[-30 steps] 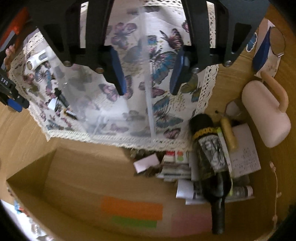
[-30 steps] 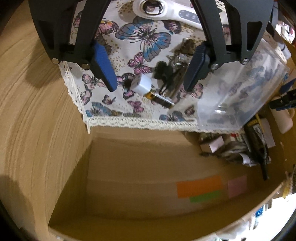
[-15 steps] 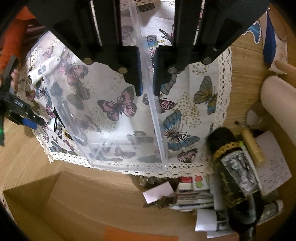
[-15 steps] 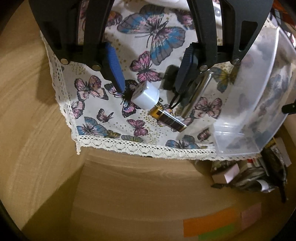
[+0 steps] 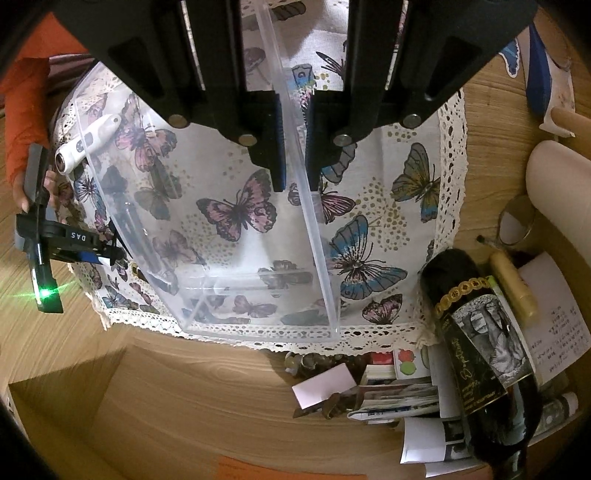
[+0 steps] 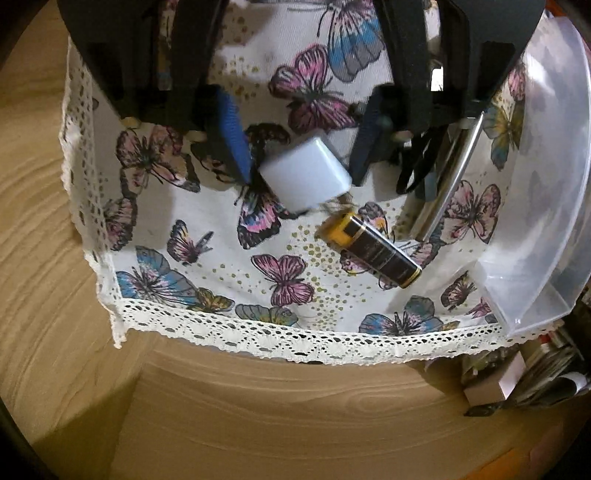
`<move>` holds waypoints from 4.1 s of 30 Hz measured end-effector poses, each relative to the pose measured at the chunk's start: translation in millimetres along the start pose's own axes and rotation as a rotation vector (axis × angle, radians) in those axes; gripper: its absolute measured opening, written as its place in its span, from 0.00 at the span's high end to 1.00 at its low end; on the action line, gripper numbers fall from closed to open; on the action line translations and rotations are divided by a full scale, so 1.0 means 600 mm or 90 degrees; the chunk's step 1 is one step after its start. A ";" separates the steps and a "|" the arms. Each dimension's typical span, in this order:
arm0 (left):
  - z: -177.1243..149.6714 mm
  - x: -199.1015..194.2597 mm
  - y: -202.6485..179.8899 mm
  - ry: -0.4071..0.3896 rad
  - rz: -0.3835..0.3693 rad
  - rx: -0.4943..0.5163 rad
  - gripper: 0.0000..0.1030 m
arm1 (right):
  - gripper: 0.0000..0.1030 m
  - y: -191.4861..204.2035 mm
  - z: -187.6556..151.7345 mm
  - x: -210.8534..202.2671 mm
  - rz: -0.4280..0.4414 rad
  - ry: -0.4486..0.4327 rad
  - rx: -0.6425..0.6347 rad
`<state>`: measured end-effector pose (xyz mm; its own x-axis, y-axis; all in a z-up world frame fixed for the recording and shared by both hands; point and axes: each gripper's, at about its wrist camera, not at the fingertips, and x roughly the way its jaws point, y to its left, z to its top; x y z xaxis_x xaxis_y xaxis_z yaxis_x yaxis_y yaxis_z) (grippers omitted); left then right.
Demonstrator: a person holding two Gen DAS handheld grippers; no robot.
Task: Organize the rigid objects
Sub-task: 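Grasp the white charger cube with the right tool while the left tool grips the box divider, then carry the white cube into the clear box and open the right tool, then reach back to the cloth and grasp a small black piece with the right tool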
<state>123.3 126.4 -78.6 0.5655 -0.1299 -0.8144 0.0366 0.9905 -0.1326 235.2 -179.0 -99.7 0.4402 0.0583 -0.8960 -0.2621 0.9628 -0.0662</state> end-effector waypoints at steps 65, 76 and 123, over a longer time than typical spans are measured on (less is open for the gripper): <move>-0.010 -0.009 0.000 -0.042 -0.024 0.031 0.89 | 0.52 0.322 0.034 -0.122 0.086 -0.103 -0.214; -0.010 -0.009 0.002 -0.039 -0.024 0.030 0.89 | 0.44 0.197 0.037 -0.180 -0.001 -0.162 -0.128; -0.004 0.011 -0.003 -0.018 -0.005 0.008 0.89 | 0.80 0.081 0.014 -0.068 -0.028 -0.036 -0.110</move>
<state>124.8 123.6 -85.1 0.5886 -0.1363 -0.7968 0.0509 0.9900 -0.1317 211.5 -132.3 -62.6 0.5011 0.0362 -0.8646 -0.3822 0.9057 -0.1836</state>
